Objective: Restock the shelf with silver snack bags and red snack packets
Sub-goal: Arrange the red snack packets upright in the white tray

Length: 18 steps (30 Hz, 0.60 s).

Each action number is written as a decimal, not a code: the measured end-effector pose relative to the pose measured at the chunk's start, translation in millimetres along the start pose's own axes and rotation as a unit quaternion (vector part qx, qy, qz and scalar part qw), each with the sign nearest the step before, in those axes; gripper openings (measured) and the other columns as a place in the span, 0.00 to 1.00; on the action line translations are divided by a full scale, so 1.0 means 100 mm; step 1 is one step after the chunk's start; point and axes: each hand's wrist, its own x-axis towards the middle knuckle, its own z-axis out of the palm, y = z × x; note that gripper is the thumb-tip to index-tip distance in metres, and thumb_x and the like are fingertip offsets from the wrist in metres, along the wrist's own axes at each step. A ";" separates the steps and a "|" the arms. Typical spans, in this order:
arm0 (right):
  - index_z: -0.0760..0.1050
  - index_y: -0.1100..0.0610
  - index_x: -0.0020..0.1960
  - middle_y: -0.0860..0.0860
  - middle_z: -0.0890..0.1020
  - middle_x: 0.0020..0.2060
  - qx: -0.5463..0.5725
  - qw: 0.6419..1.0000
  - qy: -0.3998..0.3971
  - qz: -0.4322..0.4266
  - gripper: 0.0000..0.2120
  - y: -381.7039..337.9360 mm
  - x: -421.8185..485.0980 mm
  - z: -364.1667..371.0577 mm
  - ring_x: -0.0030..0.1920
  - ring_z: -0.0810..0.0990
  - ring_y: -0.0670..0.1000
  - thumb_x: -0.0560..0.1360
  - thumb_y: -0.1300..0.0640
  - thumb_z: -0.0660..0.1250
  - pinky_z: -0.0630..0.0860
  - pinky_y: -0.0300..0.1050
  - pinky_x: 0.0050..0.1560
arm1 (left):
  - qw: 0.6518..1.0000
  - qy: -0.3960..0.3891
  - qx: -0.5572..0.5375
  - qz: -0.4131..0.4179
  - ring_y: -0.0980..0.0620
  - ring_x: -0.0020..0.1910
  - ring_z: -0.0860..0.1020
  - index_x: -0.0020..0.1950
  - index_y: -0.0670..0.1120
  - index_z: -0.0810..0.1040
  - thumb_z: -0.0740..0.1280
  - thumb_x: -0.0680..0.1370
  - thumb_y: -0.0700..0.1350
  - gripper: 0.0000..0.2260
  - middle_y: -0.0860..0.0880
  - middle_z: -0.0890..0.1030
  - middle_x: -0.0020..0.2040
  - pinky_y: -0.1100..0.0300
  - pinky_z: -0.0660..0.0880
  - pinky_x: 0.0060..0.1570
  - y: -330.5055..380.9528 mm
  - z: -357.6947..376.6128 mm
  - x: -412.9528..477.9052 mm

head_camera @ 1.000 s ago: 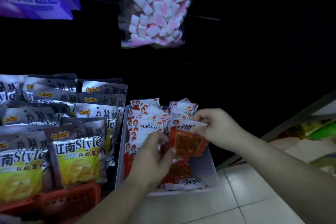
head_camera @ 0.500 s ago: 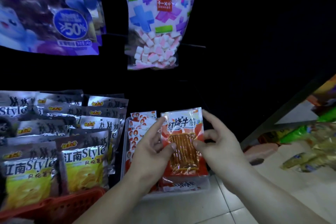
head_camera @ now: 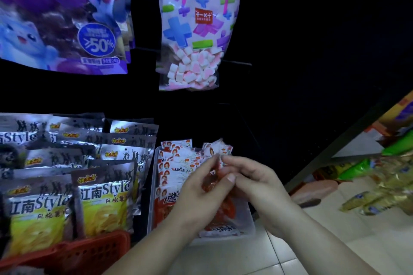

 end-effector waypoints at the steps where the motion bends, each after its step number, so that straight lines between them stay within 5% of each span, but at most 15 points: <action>1: 0.83 0.56 0.59 0.55 0.88 0.49 0.023 1.000 -0.002 0.012 0.17 0.00 0.00 -0.02 0.49 0.87 0.52 0.81 0.71 0.61 0.83 0.46 0.47 | 1.000 0.001 -0.005 -0.004 0.62 0.62 0.80 0.71 0.59 0.76 0.71 0.80 0.46 0.20 0.57 0.83 0.62 0.55 0.78 0.64 0.00 -0.01 0.00; 5: 0.80 0.45 0.65 0.47 0.82 0.59 -0.093 0.991 0.092 -0.034 0.22 0.06 0.02 -0.13 0.51 0.83 0.38 0.79 0.68 0.68 0.82 0.35 0.44 | 0.997 -0.009 -0.071 -0.020 0.49 0.56 0.84 0.61 0.53 0.82 0.64 0.84 0.38 0.13 0.48 0.86 0.55 0.50 0.82 0.54 0.06 -0.05 -0.02; 7: 0.77 0.42 0.69 0.48 0.84 0.56 -0.089 0.994 0.056 -0.014 0.26 0.11 0.02 -0.18 0.53 0.85 0.44 0.78 0.67 0.71 0.83 0.39 0.46 | 0.995 -0.005 -0.097 -0.024 0.49 0.56 0.84 0.62 0.56 0.81 0.65 0.84 0.40 0.13 0.50 0.86 0.56 0.48 0.83 0.54 0.08 -0.06 -0.03; 10: 0.77 0.42 0.69 0.53 0.86 0.50 -0.078 0.995 0.054 -0.024 0.26 0.17 0.01 -0.22 0.53 0.86 0.55 0.78 0.66 0.71 0.84 0.56 0.54 | 0.998 0.026 -0.059 -0.012 0.65 0.55 0.81 0.76 0.65 0.65 0.67 0.82 0.46 0.26 0.57 0.84 0.56 0.70 0.79 0.46 0.07 -0.07 -0.03; 12: 0.79 0.41 0.66 0.55 0.85 0.51 -0.084 0.990 0.098 -0.057 0.24 0.17 0.03 -0.22 0.52 0.86 0.55 0.78 0.65 0.72 0.84 0.59 0.53 | 0.998 0.028 -0.043 -0.021 0.72 0.49 0.80 0.79 0.66 0.55 0.69 0.81 0.46 0.34 0.58 0.84 0.50 0.75 0.76 0.40 0.03 -0.08 -0.03; 15: 0.79 0.44 0.65 0.57 0.83 0.55 -0.054 0.990 0.114 -0.061 0.22 0.14 0.05 -0.24 0.52 0.86 0.54 0.78 0.67 0.71 0.85 0.57 0.48 | 0.994 -0.053 -0.078 -0.046 0.51 0.51 0.86 0.79 0.59 0.63 0.72 0.78 0.35 0.36 0.56 0.86 0.52 0.56 0.84 0.47 -0.01 -0.04 -0.07; 18: 0.72 0.45 0.72 0.49 0.83 0.62 -0.038 0.999 0.003 -0.028 0.32 0.08 -0.01 -0.36 0.60 0.84 0.54 0.76 0.71 0.71 0.84 0.57 0.56 | 0.994 -0.031 -0.082 -0.064 0.47 0.55 0.85 0.73 0.51 0.74 0.72 0.75 0.29 0.30 0.54 0.85 0.58 0.48 0.83 0.54 -0.07 -0.06 -0.02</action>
